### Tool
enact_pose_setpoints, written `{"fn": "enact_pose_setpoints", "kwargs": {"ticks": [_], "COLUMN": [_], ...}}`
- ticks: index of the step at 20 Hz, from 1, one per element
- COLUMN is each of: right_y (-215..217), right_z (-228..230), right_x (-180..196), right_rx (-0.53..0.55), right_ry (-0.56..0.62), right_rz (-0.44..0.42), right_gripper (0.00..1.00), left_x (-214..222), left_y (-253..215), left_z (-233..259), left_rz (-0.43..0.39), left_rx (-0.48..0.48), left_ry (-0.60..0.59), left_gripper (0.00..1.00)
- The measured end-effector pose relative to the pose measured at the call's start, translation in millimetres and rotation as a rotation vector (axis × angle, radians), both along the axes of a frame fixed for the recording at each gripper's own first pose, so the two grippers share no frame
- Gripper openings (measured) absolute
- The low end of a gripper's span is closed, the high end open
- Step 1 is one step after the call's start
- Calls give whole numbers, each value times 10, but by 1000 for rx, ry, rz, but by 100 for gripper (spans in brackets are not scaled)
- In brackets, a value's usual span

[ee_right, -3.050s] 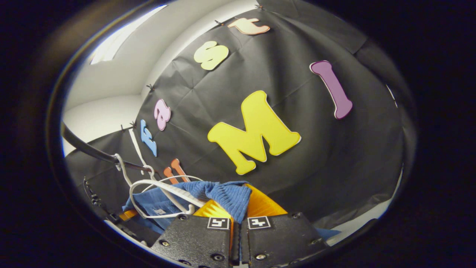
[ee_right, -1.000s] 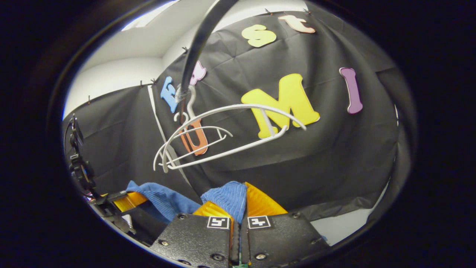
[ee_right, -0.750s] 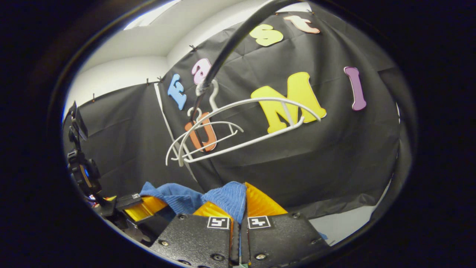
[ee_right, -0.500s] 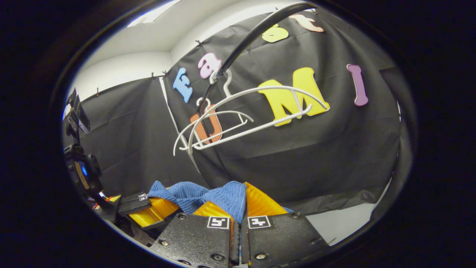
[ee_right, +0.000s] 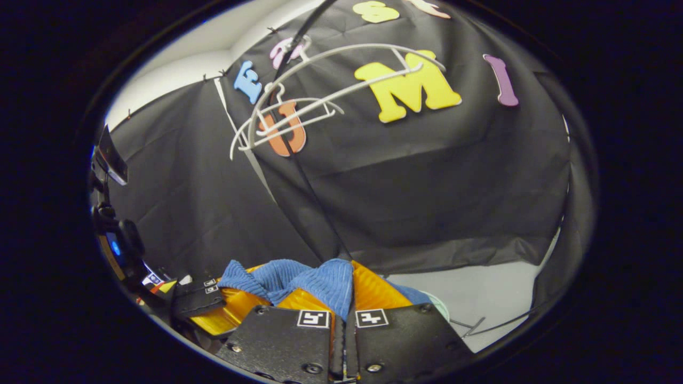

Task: Grasp the clothes on the hanger with both hands and then place them into the laundry hamper below.

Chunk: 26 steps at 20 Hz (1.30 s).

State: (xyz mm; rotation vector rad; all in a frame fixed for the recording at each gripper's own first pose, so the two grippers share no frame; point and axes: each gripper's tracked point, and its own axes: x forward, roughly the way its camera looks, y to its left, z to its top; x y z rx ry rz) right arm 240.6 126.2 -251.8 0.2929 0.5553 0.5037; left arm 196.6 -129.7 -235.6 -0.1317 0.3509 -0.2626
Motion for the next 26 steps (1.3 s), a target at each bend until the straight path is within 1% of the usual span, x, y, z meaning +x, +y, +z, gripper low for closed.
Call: {"fn": "enact_pose_setpoints", "kwargs": {"ticks": [3, 5, 8, 9, 12, 13, 17, 20, 21, 22, 23, 24, 25, 26], "right_y": [22, 48, 24, 36, 91, 46, -47, -120, -137, -161, -183, -187, -202, -229], "right_z": [-485, -820, -1339, -1464, -1759, -1885, -2340, -2651, -2689, -2737, -2767, -2798, -2809, -2788], "right_x": [45, 93, 65, 33, 44, 26, 22, -2, -35, -56, -100, -108, -108, -78], "right_rx": [-43, -70, -129, -133, -212, -227, -298, -345, -360, -376, -391, -402, -417, -432], "right_ry": [79, 138, 230, 256, 302, 321, 414, 481, 498, 513, 527, 532, 532, 521], "right_rz": [10, 17, 31, 40, 48, 50, 32, 26, 27, 25, 25, 27, 22, 6], "right_gripper": [5, 5, 5, 5, 5, 5, 5, 6, 5, 6, 6, 6, 6, 7], "left_x": [-1, -60, -55, -62, -76, -98, -241, -354, -388, -427, -444, -443, -437, -430], "left_y": [46, 47, 124, 148, 141, 134, 195, 165, 171, 164, 167, 182, 199, 236], "left_z": [-474, -842, -1337, -1500, -1889, -2003, -2354, -2602, -2626, -2613, -2603, -2619, -2608, -2627], "left_rz": [6, 12, 26, 34, 52, 53, 69, 82, 84, 83, 79, 75, 73, 77], "left_rx": [-20, -30, -7, -2, 11, 9, 20, 37, 44, 47, 56, 64, 79, 99], "left_ry": [74, 145, 243, 276, 364, 397, 516, 632, 655, 679, 693, 700, 711, 707], "left_gripper": [1, 1, 2, 1, 2, 2, 2, 2, 2, 9, 3, 3, 8, 4]}}
